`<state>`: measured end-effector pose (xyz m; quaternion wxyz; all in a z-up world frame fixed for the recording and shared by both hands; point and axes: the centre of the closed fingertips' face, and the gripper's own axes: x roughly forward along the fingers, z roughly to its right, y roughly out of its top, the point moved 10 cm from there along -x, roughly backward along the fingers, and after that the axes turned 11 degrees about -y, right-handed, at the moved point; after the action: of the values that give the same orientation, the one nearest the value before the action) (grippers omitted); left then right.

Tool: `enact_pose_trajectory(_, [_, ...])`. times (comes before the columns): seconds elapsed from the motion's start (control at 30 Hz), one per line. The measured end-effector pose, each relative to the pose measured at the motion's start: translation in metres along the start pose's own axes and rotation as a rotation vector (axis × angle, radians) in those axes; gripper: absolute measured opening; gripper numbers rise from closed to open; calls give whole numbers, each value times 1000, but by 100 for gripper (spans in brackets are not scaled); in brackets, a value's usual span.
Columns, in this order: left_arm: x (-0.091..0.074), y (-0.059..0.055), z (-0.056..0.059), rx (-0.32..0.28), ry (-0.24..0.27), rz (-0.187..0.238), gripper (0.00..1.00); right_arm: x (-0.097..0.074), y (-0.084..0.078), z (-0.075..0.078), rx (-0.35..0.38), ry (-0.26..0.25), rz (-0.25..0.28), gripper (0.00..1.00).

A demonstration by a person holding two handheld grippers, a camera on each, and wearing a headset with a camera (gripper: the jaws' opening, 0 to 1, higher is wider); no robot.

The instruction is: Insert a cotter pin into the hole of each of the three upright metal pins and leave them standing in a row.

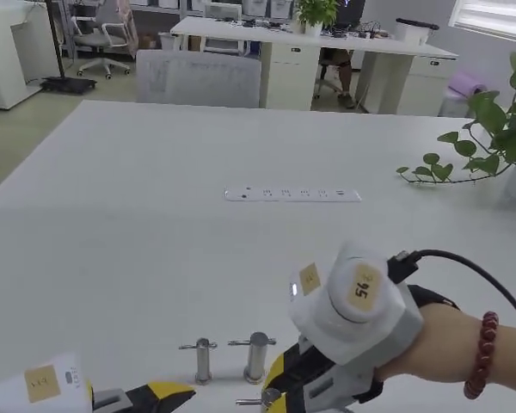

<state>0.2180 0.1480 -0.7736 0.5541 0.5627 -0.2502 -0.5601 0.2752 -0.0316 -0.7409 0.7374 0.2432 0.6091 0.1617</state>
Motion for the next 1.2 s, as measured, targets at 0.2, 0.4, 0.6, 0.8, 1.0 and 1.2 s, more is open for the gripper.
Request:
enact_pose_trajectory(0.2, [-1,-1,1,1,3,-3,56,-7,-3,9,-11,1,-9,14])
enact_pose_trajectory(0.4, [-2,0,1,2,9,0,58,-13,-9,21,-29,-9,-31,14])
enact_pose_trajectory(0.6, [-4,0,2,2,15,1,60,-16,-17,35,-35,-25,-50,14])
enact_pose_trajectory(0.8, [-5,0,1,-3,23,2,61,-16,-22,42,-49,-25,-62,14])
enact_pose_trajectory(1.0, [-6,-1,1,-5,30,-1,61,-15,-26,51,-50,-35,-68,14])
enact_pose_trajectory(1.2, [-7,-1,1,-9,38,-1,61,-14,-27,58,-48,-40,-67,14])
